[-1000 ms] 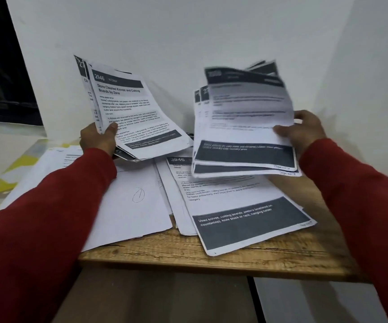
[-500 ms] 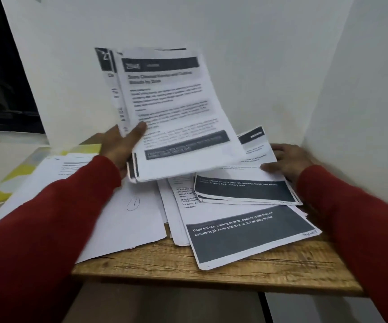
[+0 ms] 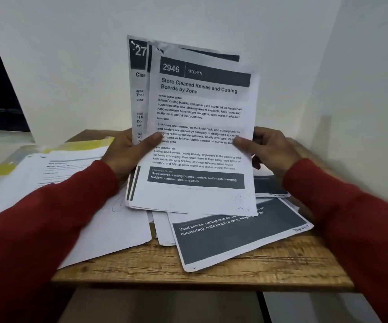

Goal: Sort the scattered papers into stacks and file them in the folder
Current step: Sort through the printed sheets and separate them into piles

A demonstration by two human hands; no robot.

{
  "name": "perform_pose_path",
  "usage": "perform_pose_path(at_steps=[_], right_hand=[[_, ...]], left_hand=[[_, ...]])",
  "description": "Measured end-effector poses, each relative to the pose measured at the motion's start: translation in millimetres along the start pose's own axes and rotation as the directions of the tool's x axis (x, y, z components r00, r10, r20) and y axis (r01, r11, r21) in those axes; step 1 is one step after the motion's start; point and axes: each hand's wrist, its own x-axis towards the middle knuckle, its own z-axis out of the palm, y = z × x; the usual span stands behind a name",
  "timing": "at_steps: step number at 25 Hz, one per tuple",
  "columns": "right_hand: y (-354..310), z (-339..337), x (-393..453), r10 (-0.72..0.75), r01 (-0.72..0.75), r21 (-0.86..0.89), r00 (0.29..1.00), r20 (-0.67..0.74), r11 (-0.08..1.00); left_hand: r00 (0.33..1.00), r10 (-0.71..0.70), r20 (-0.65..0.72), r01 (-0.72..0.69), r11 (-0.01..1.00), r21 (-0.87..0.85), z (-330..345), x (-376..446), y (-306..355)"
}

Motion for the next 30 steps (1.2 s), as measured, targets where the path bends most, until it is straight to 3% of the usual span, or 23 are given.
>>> perform_pose_path(at_steps=[7,12,17,19,22,26,30], right_hand=[[1,12,-4,0.000,0.001,0.033,1.000,-0.020,0.999],[-2,-2,0,0.098,-0.043,0.249,0.972,-0.215,0.967],[7,-11,4,0.099,-0.053,0.180,0.962,-0.254,0.982],[5,-25,9,0.063,-0.010,0.137,0.921,-0.385,0.991],[5,-54,13,0.115,0.008,0.208,0.813,-0.570,0.978],[14,-64,15,0.180,-0.020,0.266,0.786,-0.591,0.964],[8,-56,15,0.160,0.005,0.283,0.816,-0.556,0.959]], left_hand=[[0.995,-0.043,0.086,0.046,0.998,-0.036,9,-5,-3],[0.994,-0.051,0.100,0.057,0.996,-0.065,12,-6,-4],[0.997,-0.023,0.076,0.028,0.997,-0.066,11,-6,-4],[0.998,-0.008,0.061,0.012,0.998,-0.063,10,-5,-3],[0.999,-0.008,0.050,0.010,0.999,-0.052,8,-4,-6],[0.999,-0.017,0.048,0.019,0.999,-0.038,9,-4,-6],[0.999,-0.023,0.044,0.024,0.999,-0.021,9,-4,-5]])
